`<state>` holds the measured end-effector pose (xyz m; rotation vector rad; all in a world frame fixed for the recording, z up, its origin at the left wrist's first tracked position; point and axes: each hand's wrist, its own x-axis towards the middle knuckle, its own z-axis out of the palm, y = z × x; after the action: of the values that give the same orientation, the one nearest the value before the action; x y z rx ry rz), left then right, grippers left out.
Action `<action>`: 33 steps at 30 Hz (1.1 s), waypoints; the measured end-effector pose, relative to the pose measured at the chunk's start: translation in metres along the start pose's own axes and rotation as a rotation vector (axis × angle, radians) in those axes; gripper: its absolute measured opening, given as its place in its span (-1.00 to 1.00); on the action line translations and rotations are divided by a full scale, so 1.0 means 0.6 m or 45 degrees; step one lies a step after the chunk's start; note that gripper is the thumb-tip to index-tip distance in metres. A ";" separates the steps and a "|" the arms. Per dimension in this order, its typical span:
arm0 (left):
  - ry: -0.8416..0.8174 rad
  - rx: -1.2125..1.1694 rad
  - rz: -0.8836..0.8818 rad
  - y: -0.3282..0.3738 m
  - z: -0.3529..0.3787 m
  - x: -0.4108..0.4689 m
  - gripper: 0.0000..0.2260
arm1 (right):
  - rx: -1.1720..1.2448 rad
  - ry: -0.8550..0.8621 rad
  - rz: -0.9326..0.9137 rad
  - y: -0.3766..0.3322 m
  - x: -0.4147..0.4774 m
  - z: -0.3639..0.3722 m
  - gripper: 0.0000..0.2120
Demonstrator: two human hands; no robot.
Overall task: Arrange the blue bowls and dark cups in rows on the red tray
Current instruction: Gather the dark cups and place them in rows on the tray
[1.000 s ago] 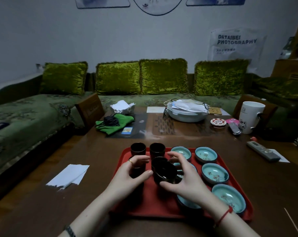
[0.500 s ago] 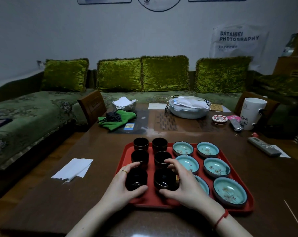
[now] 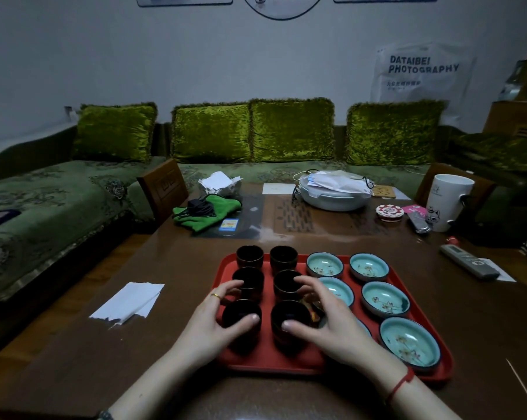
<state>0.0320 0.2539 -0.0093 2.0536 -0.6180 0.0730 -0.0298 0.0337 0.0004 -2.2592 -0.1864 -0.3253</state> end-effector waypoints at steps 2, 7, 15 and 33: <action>0.063 -0.037 0.008 0.005 -0.011 0.019 -0.60 | 0.081 0.086 0.021 0.002 0.015 -0.014 -0.45; 0.080 0.017 0.002 0.011 -0.030 0.094 -0.66 | 0.078 0.178 0.068 0.017 0.076 -0.043 -0.49; -0.101 0.187 -0.167 -0.013 -0.022 0.195 -0.50 | 0.040 0.064 0.201 0.052 0.168 -0.038 -0.40; -0.191 0.101 -0.314 -0.045 0.010 0.248 -0.44 | -0.024 -0.011 0.181 0.093 0.226 -0.013 -0.36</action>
<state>0.1724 0.2010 0.0096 2.2113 -0.4540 -0.2052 0.1120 -0.0045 0.0048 -2.2789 -0.0272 -0.2425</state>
